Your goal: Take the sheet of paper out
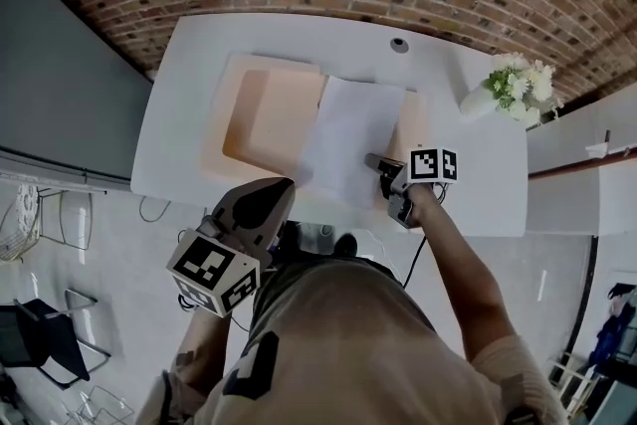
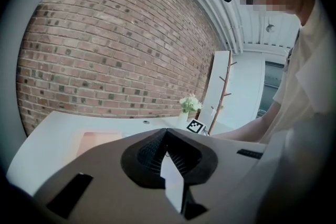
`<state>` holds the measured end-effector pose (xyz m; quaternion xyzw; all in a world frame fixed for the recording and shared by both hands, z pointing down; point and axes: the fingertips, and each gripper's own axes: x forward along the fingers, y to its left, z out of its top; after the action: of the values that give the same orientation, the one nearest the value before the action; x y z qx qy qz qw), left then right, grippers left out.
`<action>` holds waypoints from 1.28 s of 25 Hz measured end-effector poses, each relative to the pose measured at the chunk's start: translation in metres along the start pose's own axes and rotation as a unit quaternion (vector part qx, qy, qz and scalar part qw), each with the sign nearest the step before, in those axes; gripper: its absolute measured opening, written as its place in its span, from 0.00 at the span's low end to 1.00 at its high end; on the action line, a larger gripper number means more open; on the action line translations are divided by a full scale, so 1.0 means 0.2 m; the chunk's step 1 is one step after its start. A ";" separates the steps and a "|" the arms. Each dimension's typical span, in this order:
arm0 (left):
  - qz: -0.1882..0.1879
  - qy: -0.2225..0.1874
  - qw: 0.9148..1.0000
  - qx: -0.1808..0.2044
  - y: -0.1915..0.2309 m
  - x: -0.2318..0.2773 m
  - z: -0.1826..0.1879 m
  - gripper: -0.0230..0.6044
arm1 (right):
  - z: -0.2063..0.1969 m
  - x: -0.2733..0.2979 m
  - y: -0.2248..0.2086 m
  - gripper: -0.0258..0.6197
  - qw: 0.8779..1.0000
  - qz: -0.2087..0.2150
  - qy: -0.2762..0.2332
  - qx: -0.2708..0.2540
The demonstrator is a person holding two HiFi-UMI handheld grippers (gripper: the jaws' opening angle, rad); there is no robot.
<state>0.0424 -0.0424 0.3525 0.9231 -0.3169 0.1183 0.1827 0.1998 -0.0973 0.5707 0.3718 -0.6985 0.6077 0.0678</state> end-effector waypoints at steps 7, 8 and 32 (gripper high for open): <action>-0.003 0.000 1.000 0.011 -0.08 0.03 0.01 0.06 | 0.00 -0.12 0.05 0.08 0.999 0.035 -0.019 -0.006; -0.002 0.000 1.000 0.012 -0.09 0.03 0.01 0.06 | 0.00 -0.14 0.07 0.08 0.999 0.040 -0.021 -0.007; 0.067 0.006 0.998 0.022 -0.25 -0.09 0.01 0.06 | 0.03 -0.47 0.43 0.08 0.981 0.181 -0.052 -0.054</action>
<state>0.0600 0.0031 0.3319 0.9029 -0.3743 0.1422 0.1561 0.2170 -0.0640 0.4496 0.2656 -0.7886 0.5514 -0.0599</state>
